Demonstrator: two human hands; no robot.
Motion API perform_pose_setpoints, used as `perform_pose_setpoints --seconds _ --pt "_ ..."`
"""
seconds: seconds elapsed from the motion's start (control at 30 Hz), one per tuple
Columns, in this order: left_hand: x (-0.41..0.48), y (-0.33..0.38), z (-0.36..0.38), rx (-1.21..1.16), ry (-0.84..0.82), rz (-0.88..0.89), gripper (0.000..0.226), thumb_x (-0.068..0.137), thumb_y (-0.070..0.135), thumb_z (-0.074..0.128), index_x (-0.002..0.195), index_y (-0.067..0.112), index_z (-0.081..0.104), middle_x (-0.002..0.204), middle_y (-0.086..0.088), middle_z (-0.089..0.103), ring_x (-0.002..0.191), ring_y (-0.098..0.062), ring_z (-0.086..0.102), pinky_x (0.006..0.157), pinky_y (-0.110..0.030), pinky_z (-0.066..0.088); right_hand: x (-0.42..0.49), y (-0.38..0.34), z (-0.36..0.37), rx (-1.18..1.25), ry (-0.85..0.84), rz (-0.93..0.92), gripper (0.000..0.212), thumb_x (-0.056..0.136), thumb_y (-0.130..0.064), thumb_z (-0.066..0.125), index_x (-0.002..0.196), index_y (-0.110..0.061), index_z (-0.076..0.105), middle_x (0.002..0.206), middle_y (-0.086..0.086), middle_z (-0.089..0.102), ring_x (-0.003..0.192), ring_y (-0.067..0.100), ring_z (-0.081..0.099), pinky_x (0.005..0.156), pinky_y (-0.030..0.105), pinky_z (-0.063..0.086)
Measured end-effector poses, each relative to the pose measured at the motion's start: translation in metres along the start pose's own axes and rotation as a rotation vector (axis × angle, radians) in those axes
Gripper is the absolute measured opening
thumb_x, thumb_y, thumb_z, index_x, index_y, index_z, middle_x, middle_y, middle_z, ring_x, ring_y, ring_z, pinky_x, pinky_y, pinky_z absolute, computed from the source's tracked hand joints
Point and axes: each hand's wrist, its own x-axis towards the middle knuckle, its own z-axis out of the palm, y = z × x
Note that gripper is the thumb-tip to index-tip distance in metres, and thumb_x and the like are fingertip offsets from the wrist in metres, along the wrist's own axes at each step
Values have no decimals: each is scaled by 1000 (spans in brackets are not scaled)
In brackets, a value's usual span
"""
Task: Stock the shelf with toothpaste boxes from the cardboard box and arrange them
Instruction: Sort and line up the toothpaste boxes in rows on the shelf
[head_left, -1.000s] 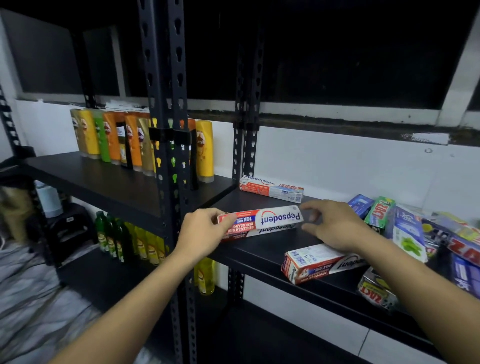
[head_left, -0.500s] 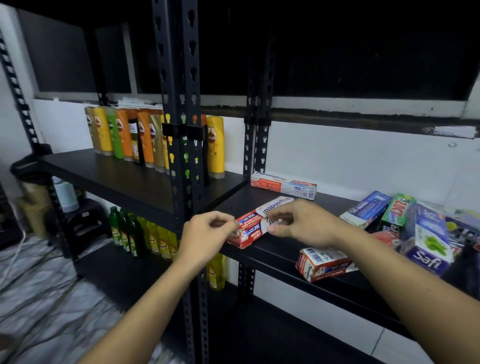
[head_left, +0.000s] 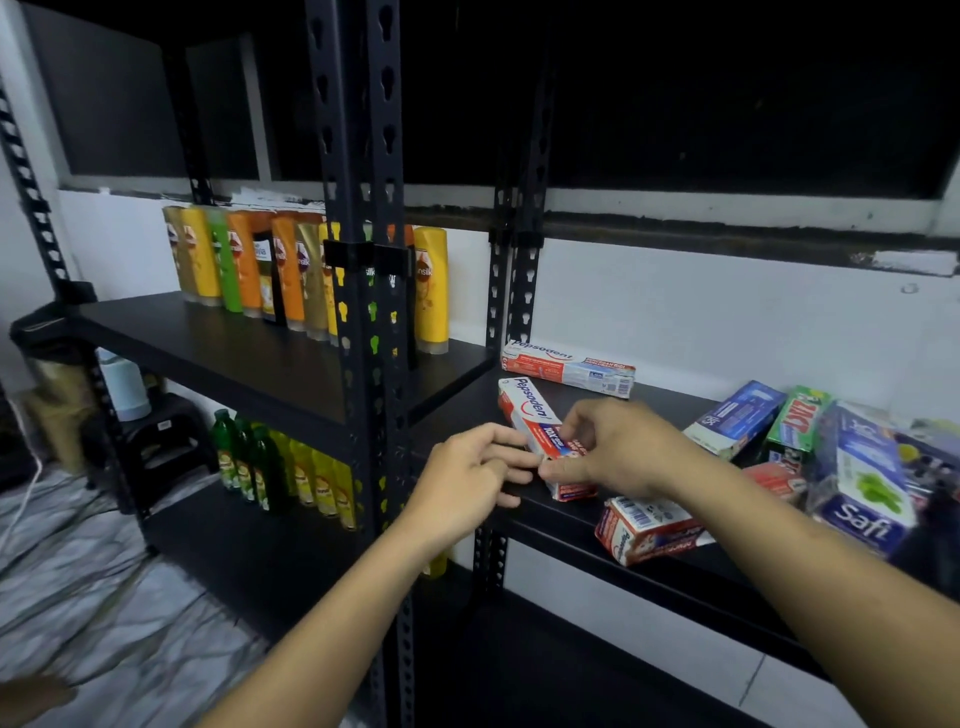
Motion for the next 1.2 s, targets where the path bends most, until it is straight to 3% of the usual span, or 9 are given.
perform_pose_setpoints --seconds 0.13,0.27,0.4,0.57,0.7,0.8,0.9,1.1,1.2 --pt "27 -6 -9 172 199 2 17 90 10 61 99 22 70 86 8 75 79 -8 72 60 -32 60 2 4 -2 -2 6 26 46 67 -54 82 102 -33 61 108 -8 61 96 12 58 85 31 50" --pt "63 -11 -16 359 277 45 17 83 19 71 100 21 69 94 10 73 79 -6 67 82 -29 56 6 18 -10 -17 21 83 44 73 -45 82 109 -31 62 113 -5 64 98 14 60 83 28 47" --pt "96 -18 -13 470 316 -16 39 87 32 69 122 19 59 117 4 67 105 -19 63 93 -28 47 20 40 -6 -52 119 244 48 77 -51 77 106 -16 62 105 3 64 92 20 60 72 31 48" --pt "136 -28 -10 554 316 -144 54 88 57 60 131 27 53 124 8 66 124 -22 53 104 -43 33 45 57 -4 73 195 325 29 84 -40 74 77 -17 58 70 2 64 54 14 62 43 20 36" --pt "157 -37 -12 521 353 -73 39 84 58 64 114 34 64 113 13 70 114 -17 60 99 -40 38 80 66 -2 179 229 413 28 83 -36 76 95 -12 70 34 -12 54 50 5 65 42 17 36" --pt "174 -46 -14 512 359 -29 34 84 55 68 110 34 66 109 13 70 108 -15 62 99 -44 44 102 77 4 270 238 423 27 82 -29 77 99 -11 67 67 1 74 59 13 71 58 21 54" --pt "193 -60 -18 471 313 28 28 84 44 72 107 30 66 104 10 71 98 -14 65 94 -42 50 116 87 9 333 241 431 21 78 -18 75 96 -10 69 90 8 75 74 21 73 79 33 59" --pt "211 -69 -20 409 269 71 16 85 24 75 95 30 64 96 10 71 88 -11 68 88 -37 55 128 104 13 565 285 480 25 83 -1 65 107 1 67 103 20 70 74 21 65 53 23 54" --pt "215 -73 -21 386 276 79 16 84 26 75 93 32 63 97 10 73 92 -11 69 90 -37 55 133 109 19 618 307 490 23 69 1 68 90 -5 73 92 14 74 83 26 69 69 37 61"
